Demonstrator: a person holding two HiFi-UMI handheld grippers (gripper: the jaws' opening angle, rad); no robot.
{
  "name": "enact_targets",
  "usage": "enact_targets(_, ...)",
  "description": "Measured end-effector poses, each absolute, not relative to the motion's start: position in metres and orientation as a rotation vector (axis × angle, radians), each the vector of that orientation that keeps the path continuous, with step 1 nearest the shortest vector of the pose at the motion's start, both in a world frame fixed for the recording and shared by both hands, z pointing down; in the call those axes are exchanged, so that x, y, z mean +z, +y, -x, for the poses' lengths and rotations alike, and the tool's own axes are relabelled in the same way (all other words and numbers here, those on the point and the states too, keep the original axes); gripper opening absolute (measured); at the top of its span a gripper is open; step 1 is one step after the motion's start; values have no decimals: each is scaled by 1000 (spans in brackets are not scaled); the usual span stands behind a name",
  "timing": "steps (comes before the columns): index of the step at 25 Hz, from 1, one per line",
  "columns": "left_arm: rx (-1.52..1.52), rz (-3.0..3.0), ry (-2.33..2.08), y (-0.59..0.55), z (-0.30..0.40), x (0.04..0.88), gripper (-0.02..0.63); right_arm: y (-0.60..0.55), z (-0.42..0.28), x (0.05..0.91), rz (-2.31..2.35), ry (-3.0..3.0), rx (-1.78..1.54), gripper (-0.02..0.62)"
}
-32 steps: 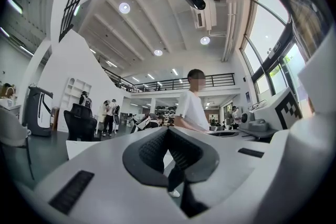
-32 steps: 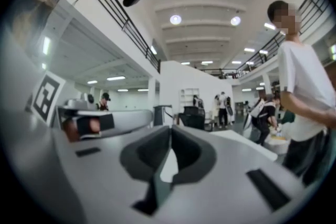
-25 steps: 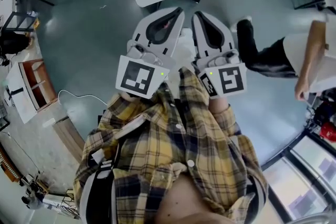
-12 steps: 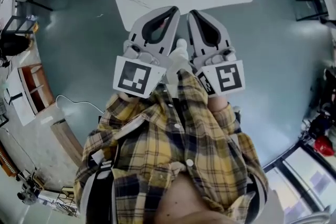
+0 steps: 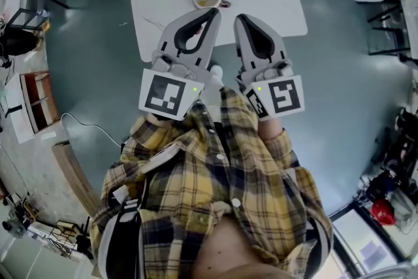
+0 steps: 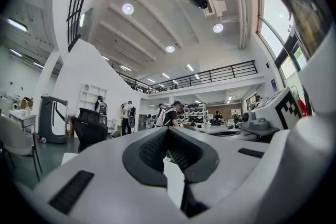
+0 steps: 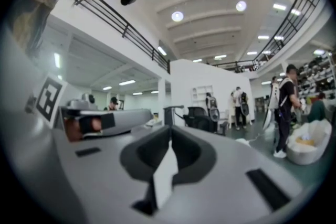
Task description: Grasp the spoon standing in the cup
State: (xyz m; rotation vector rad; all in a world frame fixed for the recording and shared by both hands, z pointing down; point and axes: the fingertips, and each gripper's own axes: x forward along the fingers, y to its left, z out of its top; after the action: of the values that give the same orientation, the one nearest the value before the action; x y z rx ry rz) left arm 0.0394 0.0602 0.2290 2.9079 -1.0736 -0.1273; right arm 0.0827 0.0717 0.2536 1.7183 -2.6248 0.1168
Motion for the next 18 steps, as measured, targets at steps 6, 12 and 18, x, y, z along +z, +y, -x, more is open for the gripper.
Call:
enact_targets(6, -127, -2869, -1178, 35, -57, 231, 14, 47, -106, 261, -1633, -2671, 149, 34)
enact_targets(12, -102, -2823, -1251, 14, -60, 237, 14, 27, -114, 270, -1558, -2693, 193, 34)
enact_targets(18, -101, -2768, -1311, -14, -44, 246, 14, -1, -99, 279, -1479, -2697, 219, 34)
